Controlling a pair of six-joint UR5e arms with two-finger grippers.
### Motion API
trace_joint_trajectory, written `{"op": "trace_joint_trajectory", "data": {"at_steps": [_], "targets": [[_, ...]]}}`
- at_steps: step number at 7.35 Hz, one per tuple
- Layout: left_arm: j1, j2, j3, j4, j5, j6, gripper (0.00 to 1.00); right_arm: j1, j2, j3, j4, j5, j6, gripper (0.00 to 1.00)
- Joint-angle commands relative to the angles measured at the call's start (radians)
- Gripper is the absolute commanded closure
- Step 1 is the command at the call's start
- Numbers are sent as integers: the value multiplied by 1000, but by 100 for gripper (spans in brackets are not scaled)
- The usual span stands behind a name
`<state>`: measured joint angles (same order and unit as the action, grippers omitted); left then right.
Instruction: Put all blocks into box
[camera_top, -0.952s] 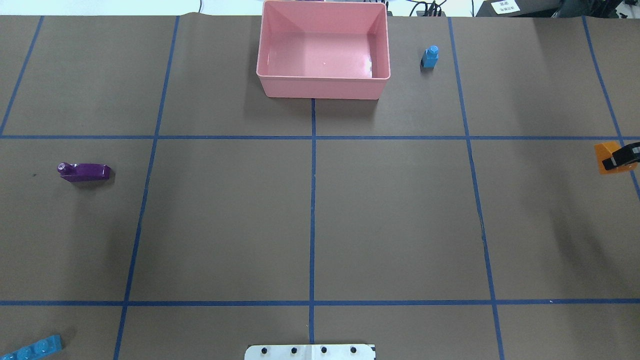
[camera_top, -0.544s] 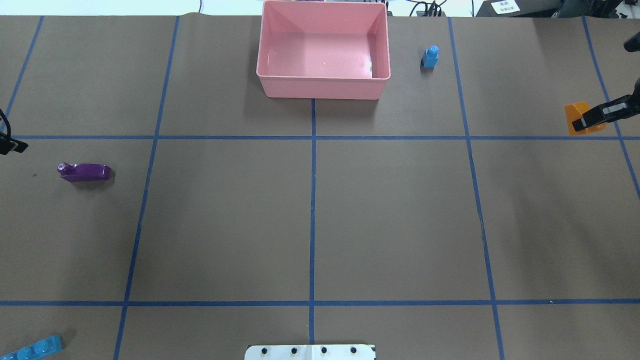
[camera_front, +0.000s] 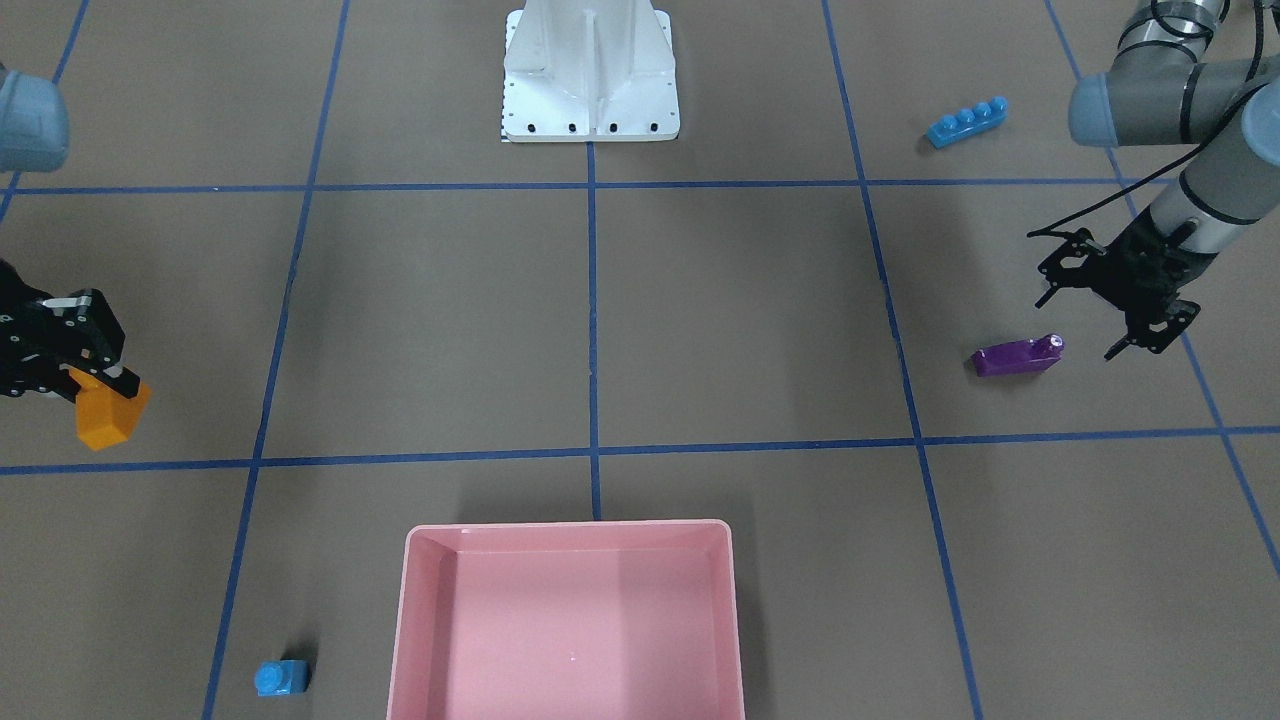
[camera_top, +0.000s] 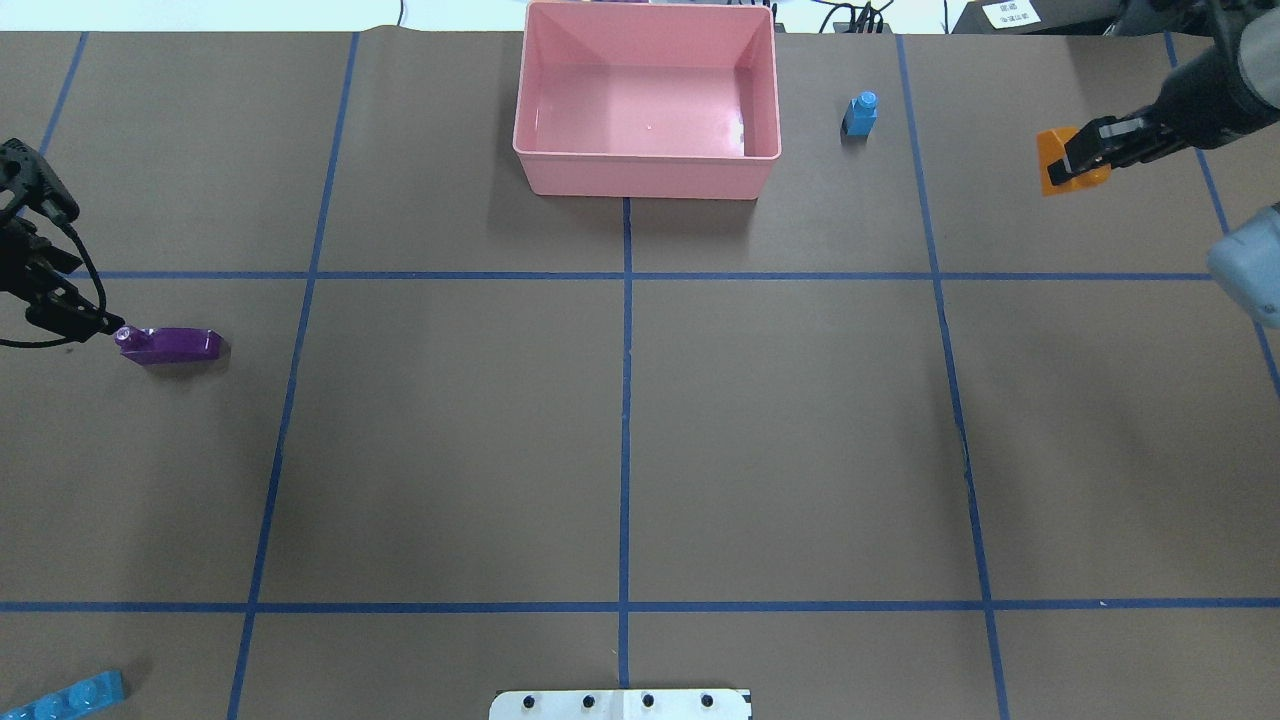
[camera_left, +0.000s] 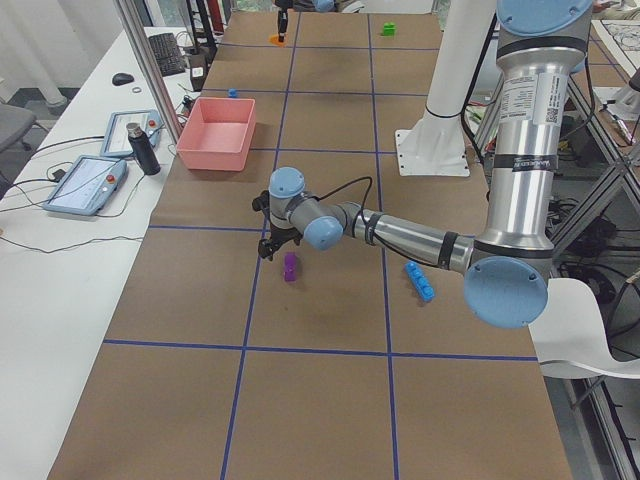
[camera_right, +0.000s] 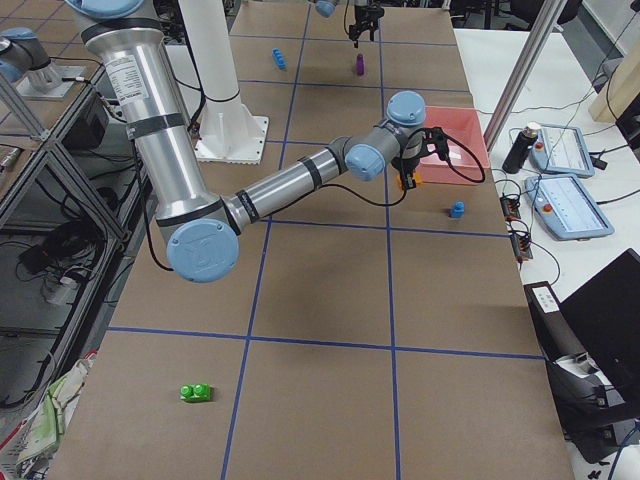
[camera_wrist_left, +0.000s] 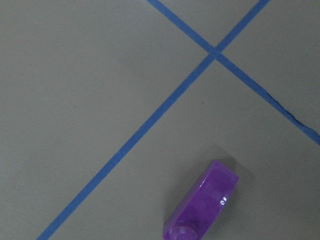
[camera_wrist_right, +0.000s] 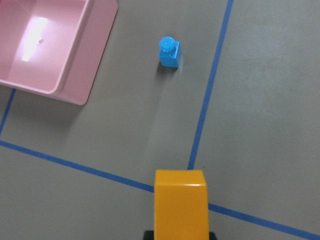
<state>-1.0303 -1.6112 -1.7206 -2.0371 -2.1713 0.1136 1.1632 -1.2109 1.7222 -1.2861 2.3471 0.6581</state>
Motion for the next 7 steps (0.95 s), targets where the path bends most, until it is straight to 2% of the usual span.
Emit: {"op": "trace_joint_trajectory", "data": {"at_steps": [1, 3, 7], "targets": [[64, -13, 16, 3, 34, 35, 0, -52, 126, -47, 1, -8, 186, 100], [87, -27, 47, 3, 33, 37, 0, -63, 238, -128, -1, -14, 207, 100], [92, -93, 148, 1, 33, 47, 1, -91, 324, -168, -1, -51, 230, 100]]}}
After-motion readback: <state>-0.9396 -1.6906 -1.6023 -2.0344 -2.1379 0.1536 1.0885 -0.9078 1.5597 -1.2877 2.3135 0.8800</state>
